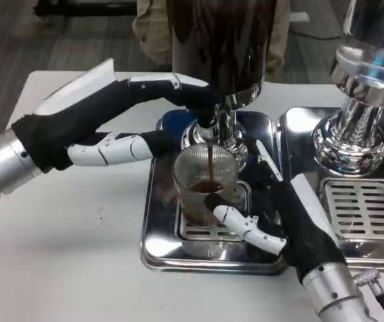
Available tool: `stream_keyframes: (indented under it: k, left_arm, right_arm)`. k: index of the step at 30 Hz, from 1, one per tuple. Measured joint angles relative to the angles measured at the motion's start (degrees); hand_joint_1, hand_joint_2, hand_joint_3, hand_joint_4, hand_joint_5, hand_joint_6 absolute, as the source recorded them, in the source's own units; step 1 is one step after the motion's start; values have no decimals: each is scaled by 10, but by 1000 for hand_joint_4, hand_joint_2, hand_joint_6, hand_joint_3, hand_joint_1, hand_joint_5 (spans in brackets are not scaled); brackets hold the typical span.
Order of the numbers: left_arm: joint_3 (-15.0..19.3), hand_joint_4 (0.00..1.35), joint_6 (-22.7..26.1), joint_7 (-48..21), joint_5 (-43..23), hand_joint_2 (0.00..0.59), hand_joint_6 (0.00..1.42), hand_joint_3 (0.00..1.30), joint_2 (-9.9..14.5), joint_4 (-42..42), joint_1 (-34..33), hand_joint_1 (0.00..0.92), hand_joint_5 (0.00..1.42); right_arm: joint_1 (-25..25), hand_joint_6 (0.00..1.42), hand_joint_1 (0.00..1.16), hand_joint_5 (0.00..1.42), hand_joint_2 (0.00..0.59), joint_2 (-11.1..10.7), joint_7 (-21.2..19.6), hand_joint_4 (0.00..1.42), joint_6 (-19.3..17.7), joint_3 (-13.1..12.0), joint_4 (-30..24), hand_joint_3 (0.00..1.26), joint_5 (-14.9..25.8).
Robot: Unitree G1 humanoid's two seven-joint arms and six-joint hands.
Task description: Grasp the cup under the faucet to collect the drink, then remove the cup.
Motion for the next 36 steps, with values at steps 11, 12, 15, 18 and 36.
stream_keyframes:
  k: [11, 12, 15, 18, 36]
  left_arm:
    - [0, 292, 4, 0, 0, 143, 291, 306, 2, -5, 1, 0, 316]
    - [0, 292, 5, 0, 0, 143, 291, 307, 2, -6, 1, 0, 316]
    - [0, 293, 7, 0, 0, 144, 291, 308, 2, -7, 2, 0, 316]
    - [0, 293, 9, 0, 0, 144, 291, 310, 2, -9, 3, 0, 316]
    - [0, 294, 12, 5, 0, 156, 291, 313, 3, -13, 6, 0, 316]
  right_arm:
    - [-28, 132, 497, 0, 195, 1, 0, 0, -11, 1, 35, 0, 10]
    - [-29, 132, 497, 0, 195, 1, 0, 0, -11, 1, 36, 0, 11]
    - [-32, 126, 497, 0, 195, 1, 0, 0, -11, 2, 38, 0, 11]
    - [-37, 122, 494, 0, 192, 2, 0, 0, -11, 4, 42, 0, 12]
    - [-60, 99, 450, 0, 188, 2, 27, 0, -27, 9, 81, 0, 29]
